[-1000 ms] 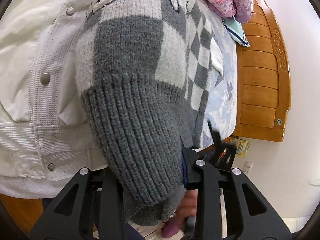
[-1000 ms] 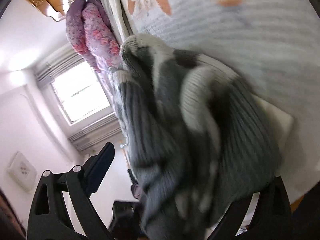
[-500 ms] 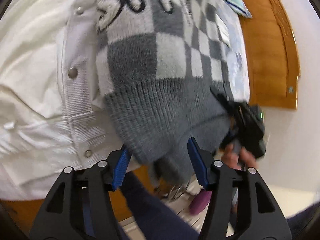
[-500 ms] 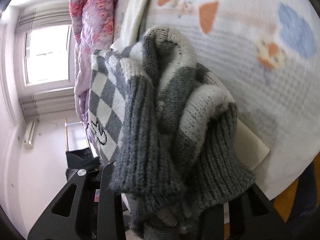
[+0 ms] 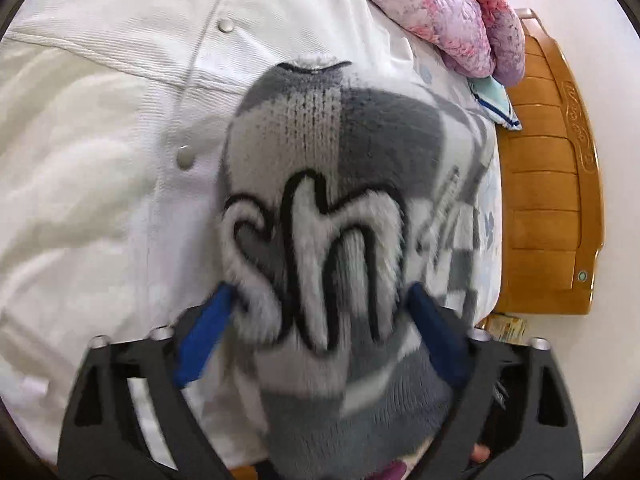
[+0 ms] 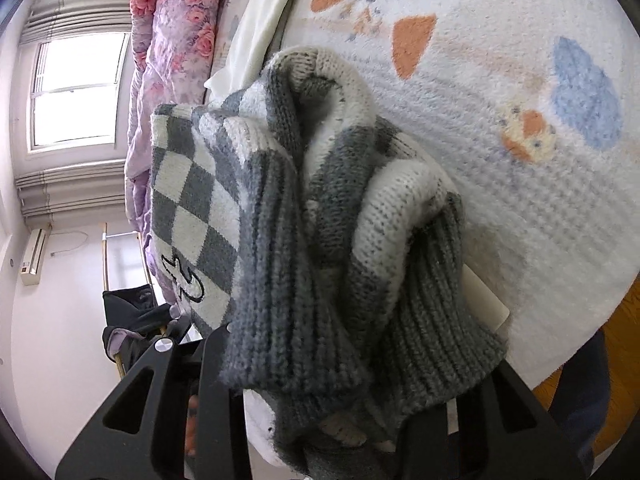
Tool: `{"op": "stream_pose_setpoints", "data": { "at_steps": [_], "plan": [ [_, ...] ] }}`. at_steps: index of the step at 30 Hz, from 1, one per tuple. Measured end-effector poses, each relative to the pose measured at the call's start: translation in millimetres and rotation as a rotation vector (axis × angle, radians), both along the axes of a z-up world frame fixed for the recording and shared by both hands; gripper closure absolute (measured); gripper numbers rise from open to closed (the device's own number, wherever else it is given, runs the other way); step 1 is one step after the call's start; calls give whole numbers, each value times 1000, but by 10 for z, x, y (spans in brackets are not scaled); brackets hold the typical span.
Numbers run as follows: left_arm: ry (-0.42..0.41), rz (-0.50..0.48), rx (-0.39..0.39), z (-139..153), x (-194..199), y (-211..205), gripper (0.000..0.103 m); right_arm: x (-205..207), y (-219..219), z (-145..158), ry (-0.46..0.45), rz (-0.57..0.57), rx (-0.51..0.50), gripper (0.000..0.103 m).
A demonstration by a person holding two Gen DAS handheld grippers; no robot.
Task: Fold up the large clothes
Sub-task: 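Carry the cardigan beside the jacket sleeve and lower it with both grippers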
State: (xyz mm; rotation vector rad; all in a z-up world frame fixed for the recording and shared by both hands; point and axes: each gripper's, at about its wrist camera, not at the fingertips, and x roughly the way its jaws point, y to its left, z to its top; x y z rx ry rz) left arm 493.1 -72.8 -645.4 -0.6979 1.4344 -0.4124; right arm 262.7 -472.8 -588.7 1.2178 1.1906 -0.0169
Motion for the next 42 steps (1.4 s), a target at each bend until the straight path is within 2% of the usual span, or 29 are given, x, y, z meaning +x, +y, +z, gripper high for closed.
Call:
{"op": "stream_pose_setpoints", "data": {
  "at_steps": [3, 5, 6, 8, 11, 14, 16, 19, 21, 24, 25, 28, 30, 33, 34, 39, 42],
  "plan": [
    [7, 29, 6, -128, 71, -9, 4, 146, -12, -65, 17, 32, -10, 70],
    [-21, 22, 52, -131, 113, -70, 4, 241, -29, -83, 26, 73, -29, 70],
    [-39, 17, 75, -88, 126, -136, 8, 332, -20, -66, 21, 95, -41, 71],
    [-93, 20, 136, 50, 106, -260, 21, 428, -18, 53, 0, 167, -76, 72],
    [-158, 85, 179, 205, -23, -393, 25, 581, -109, 331, -57, 258, -125, 73],
    [-180, 151, 142, 249, -130, -689, 27, 773, -384, 649, -114, 343, -220, 73],
    [-194, 164, 100, 270, -119, -1026, 27, 870, -667, 808, -143, 380, -285, 74],
    [-217, 126, 32, 296, 33, -1702, 28, 925, -1130, 941, -157, 375, -362, 74],
    [-235, 70, 3, 287, 149, -2179, 29, 915, -1577, 972, -148, 329, -415, 74],
    [-244, -44, -19, 216, 336, -2942, 31, 852, -2131, 768, -101, 233, -413, 74],
    [-239, -73, -16, 179, 353, -3127, 31, 813, -2348, 565, -55, 193, -400, 73],
    [-240, -150, 79, 91, 281, -3424, 28, 717, -2568, 78, 37, 122, -291, 72],
    [-214, -183, 121, -15, 218, -3428, 26, 689, -2543, -165, 87, 126, -276, 71],
    [-190, -212, 160, -126, 166, -3341, 20, 631, -2498, -450, 140, 99, -255, 63],
    [-189, -218, 160, -136, 162, -3324, 16, 619, -2514, -476, 140, 86, -251, 60],
    [-174, -218, 143, -64, 210, -3301, 15, 632, -2605, -437, 166, 145, -272, 55],
    [-179, -185, 155, 89, 122, -3033, 13, 733, -2430, -322, 206, 220, -354, 47]
  ]
}}
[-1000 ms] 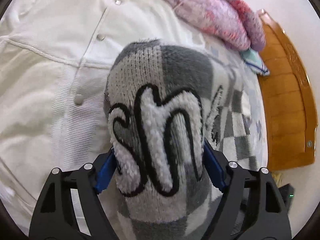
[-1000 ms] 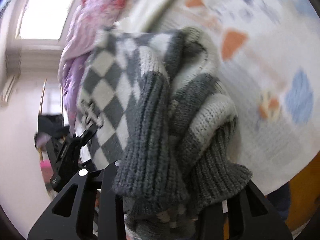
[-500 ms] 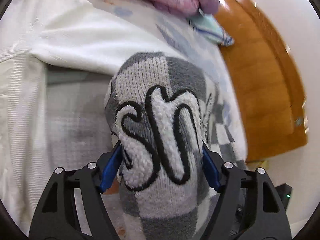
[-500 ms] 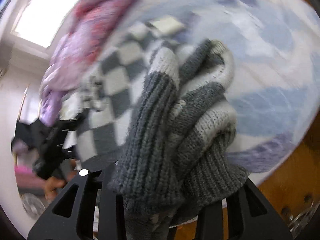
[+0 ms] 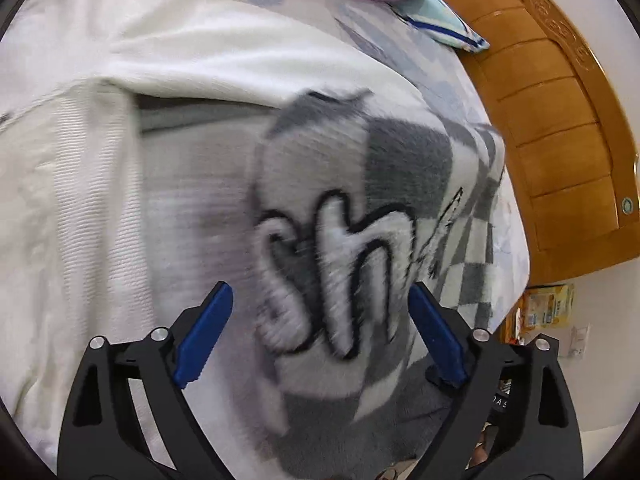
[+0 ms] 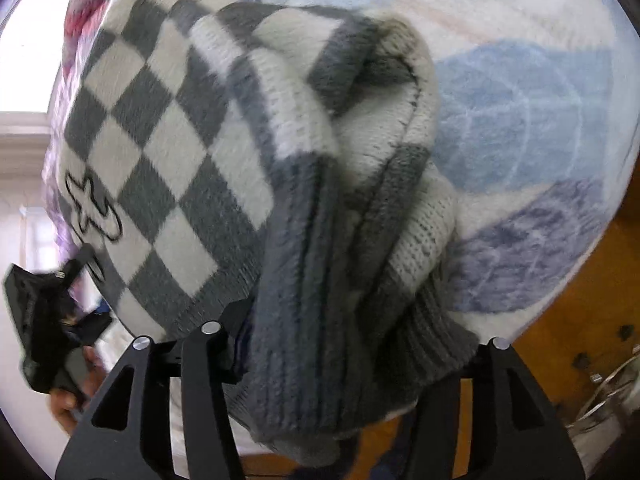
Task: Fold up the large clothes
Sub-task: 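Carry the cardigan beside the jacket sleeve and lower it with both grippers, then open both grippers and pull them back from the folded cardigan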
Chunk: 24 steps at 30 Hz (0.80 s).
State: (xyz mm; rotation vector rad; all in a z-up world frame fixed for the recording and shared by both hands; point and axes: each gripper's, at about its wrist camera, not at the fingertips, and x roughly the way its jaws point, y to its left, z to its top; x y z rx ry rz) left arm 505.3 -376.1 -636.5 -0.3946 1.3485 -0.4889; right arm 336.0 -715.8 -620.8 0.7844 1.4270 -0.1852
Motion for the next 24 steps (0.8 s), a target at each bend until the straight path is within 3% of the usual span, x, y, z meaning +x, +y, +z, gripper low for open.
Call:
{"op": "stream_pose_setpoints", "data": {
  "at_steps": [5, 10, 15, 22, 24],
  "plan": [
    [-26, 6, 78, 293, -268, 456, 13, -7, 291, 204, 73, 66, -174, 39],
    [-81, 10, 195, 722, -545, 887, 10, -45, 865, 592, 98, 167, -327, 38],
    [-165, 0, 294, 1224, -776, 1263, 10, -1, 1650, 1175, -34, 272, -344, 38],
    [-315, -16, 352, 2074, -1072, 1817, 6, 2, 2634, 2212, -290, 336, -345, 38],
    [-355, -16, 363, 2298, -1160, 1945, 6, -27, 2806, 2441, -334, 347, -348, 33]
  ]
}}
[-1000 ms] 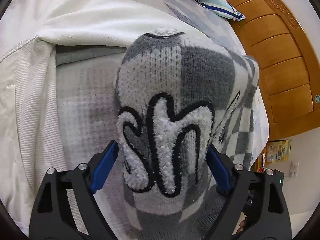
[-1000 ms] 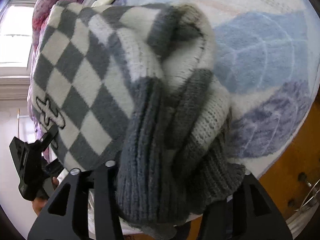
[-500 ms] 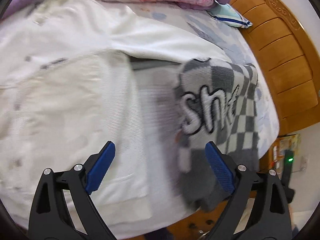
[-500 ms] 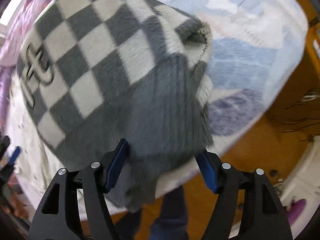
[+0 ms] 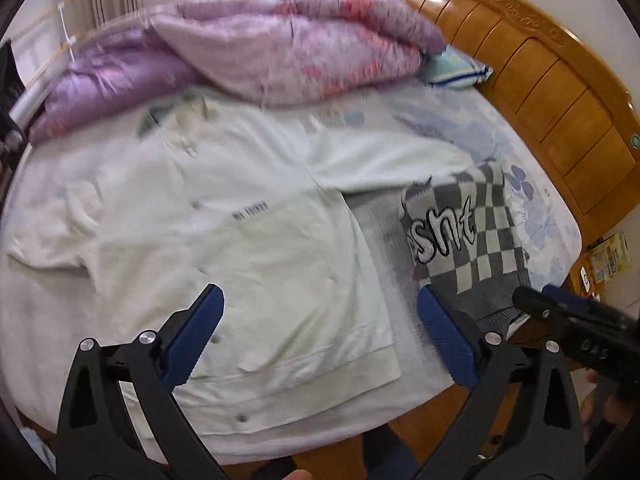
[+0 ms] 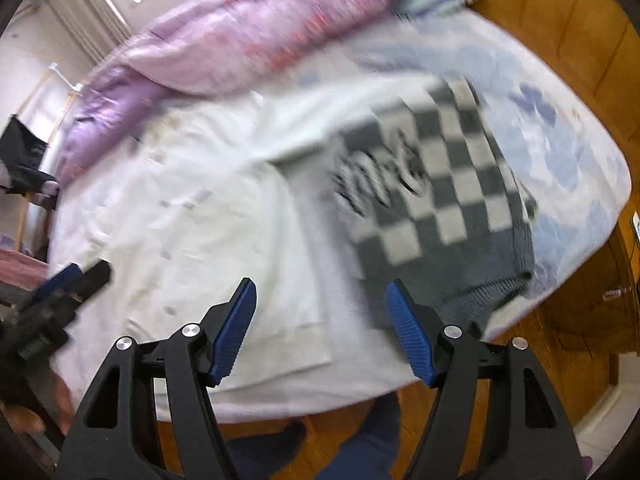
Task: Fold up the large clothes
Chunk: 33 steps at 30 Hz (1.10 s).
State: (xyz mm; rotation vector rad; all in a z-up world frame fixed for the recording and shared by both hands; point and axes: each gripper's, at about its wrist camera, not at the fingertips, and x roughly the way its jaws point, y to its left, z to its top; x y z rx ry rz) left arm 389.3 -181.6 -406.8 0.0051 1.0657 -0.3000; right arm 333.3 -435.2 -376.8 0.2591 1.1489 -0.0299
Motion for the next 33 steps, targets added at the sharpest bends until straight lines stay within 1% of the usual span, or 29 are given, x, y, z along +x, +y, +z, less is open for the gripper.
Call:
{"op": "stream_pose_setpoints", "data": {
  "at_steps": [1, 2, 4, 5, 6, 7, 8, 9, 10, 13, 16, 18, 22, 24, 26, 29, 33],
  "plan": [
    [-21, 4, 3, 126, -47, 72, 6, -54, 130, 194, -34, 7, -6, 31],
    [-46, 19, 2, 260, -96, 150, 6, -104, 260, 304, -53, 14, -18, 29],
    [-99, 47, 16, 556, -208, 283, 6, -203, 346, 566, -78, 26, -35, 27],
    [-134, 60, 26, 721, -278, 344, 6, -238, 416, 712, -94, 27, -27, 27],
    [-158, 66, 25, 817, -323, 382, 5, -298, 462, 848, -111, 38, -5, 25],
    [-197, 83, 22, 994, -410, 450, 5, -370, 497, 969, -125, 48, 2, 24],
    [-215, 98, 20, 1111, -466, 492, 5, -429, 532, 1067, -137, 56, -6, 22],
    [-225, 107, 17, 1203, -510, 522, 5, -480, 553, 1155, -156, 68, -13, 18],
    [-233, 116, 8, 1328, -577, 557, 5, -548, 575, 1306, -186, 78, -23, 17],
    [-239, 138, -14, 1609, -771, 600, 5, -685, 554, 1569, -238, 105, -43, 16],
    [-276, 161, 6, 1850, -1018, 531, 5, -853, 535, 1811, -288, 148, -56, 16],
    [-310, 167, 16, 2001, -1210, 451, 5, -971, 510, 1923, -320, 184, -80, 16],
    [-382, 192, 59, 2264, -1634, 214, 5, -1258, 372, 2098, -374, 258, -78, 16],
    [-375, 180, 58, 2360, -1808, 100, 5, -1364, 270, 2151, -382, 267, -90, 16],
    [-363, 191, 42, 2476, -1990, 1, 5, -1506, 153, 2249, -400, 276, -78, 16],
    [-355, 210, 38, 2602, -2191, -102, 5, -1699, 14, 2388, -433, 288, -79, 9],
    [-372, 236, 48, 2783, -2439, -228, 5, -1850, -96, 2493, -436, 299, -65, 9]
  ]
}}
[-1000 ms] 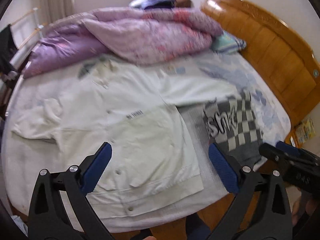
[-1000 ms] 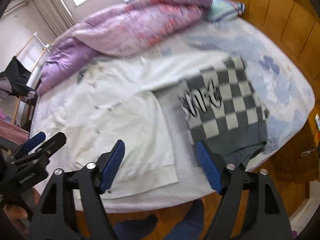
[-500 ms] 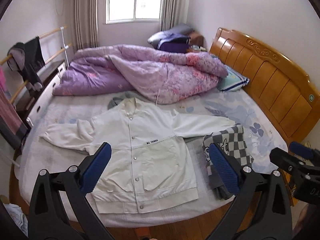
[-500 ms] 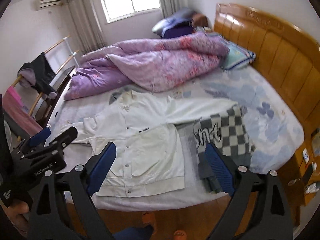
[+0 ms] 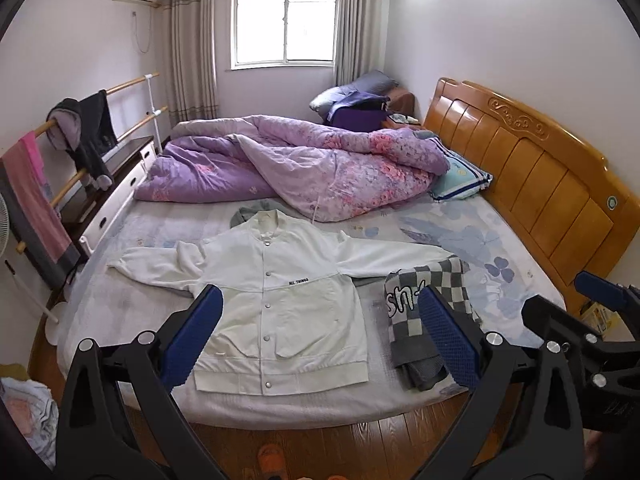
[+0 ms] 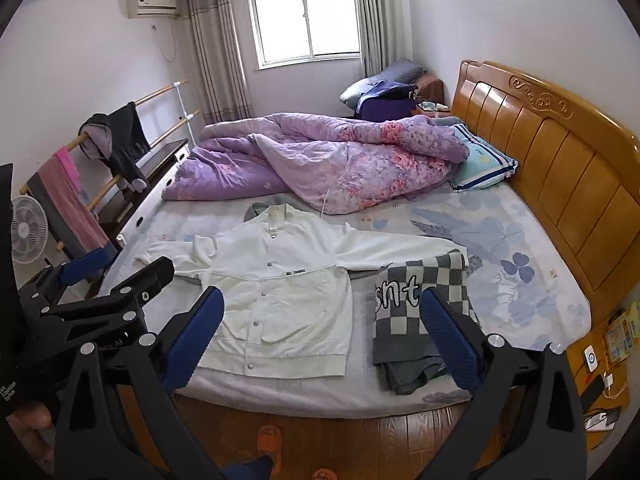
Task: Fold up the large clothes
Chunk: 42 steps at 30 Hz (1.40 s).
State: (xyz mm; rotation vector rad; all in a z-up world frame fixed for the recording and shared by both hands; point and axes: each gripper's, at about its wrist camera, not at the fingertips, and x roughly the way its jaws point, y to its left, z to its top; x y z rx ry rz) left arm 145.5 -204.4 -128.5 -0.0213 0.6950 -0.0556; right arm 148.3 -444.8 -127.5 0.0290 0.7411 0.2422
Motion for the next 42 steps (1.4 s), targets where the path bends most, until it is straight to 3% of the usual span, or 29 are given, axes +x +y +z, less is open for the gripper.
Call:
{"op": "stream_pose_setpoints", "data": {
  "at_steps": [9, 21, 32, 42],
  "plan": [
    [-50, 5, 9, 353, -220, -113, 5, -172, 10, 311, -63, 7, 9, 8],
    [-109, 4, 2, 708, -318, 173, 5, -339, 277, 658, -155, -6, -15, 8],
    [-189, -22, 28, 937, -450, 451, 5, -480, 488, 825, -196, -28, -21, 8],
    [-196, -32, 25, 1052, -511, 650, 5, -535, 641, 892, -210, -41, -22, 8]
  ]
}}
